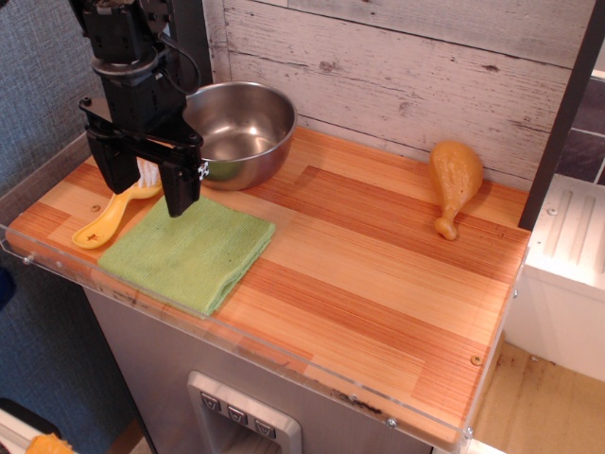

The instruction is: Put the pot on the cloth.

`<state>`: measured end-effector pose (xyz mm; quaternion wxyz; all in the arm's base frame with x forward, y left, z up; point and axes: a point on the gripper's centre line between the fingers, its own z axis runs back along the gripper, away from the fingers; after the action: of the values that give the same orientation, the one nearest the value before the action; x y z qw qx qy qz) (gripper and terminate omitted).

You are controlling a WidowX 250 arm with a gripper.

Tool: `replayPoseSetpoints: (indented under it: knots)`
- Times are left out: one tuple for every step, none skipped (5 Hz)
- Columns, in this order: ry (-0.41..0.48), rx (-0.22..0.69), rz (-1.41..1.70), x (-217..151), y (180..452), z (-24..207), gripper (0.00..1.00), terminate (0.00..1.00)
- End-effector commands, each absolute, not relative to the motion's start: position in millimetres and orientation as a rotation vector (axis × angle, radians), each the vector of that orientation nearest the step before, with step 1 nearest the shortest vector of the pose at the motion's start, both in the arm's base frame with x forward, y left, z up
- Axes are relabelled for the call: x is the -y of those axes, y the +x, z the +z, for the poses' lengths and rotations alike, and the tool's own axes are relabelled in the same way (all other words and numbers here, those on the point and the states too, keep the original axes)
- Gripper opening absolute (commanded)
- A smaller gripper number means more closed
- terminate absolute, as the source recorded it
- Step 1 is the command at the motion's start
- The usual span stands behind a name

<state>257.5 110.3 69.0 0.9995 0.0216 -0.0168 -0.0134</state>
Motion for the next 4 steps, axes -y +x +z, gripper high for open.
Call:
replayPoseSetpoints:
  knots:
    - [0.043,0.034,-0.027,-110,257,69,1.0,0.0]
    - [0.05,0.067,-0.056,-97,282,84,1.0,0.0]
    - [0.043,0.066,-0.061,-89,302,81,1.0,0.0]
    - [0.034,0.079,-0.081,-79,329,78,1.0,0.0]
